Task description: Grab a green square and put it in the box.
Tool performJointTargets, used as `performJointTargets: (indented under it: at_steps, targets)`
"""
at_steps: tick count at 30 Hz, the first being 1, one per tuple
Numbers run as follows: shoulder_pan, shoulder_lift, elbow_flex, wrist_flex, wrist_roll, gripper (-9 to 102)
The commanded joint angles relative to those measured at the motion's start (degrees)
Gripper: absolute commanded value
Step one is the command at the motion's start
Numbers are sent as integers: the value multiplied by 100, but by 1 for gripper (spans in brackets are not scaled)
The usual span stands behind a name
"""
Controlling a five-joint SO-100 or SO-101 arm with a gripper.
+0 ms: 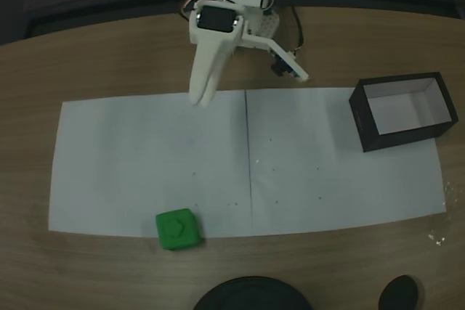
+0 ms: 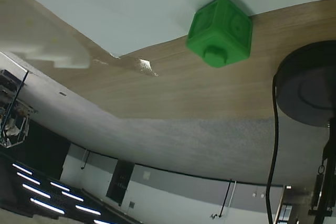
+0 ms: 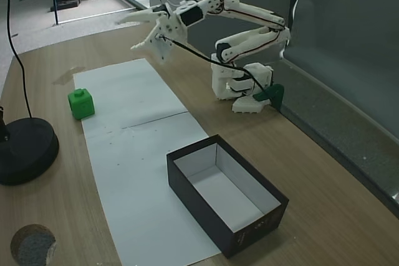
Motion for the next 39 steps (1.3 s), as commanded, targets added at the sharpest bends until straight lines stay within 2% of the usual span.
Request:
performJointTargets:
  at_steps: [1,7,12,17,22,28,39]
  targets:
    - [88,-2145,-1960,483,9,30]
    - [105,-5309,-5221,2259,-9,30]
    - [97,-7444,-7787,3384,-18,30]
    - [79,-9167,-10371,4386,-18,30]
    - [79,-10696,-12437,5010,-35,30]
    - [88,-11936,-13526,5317,-211,30]
    - [9,-12278,-13509,5317,-211,30]
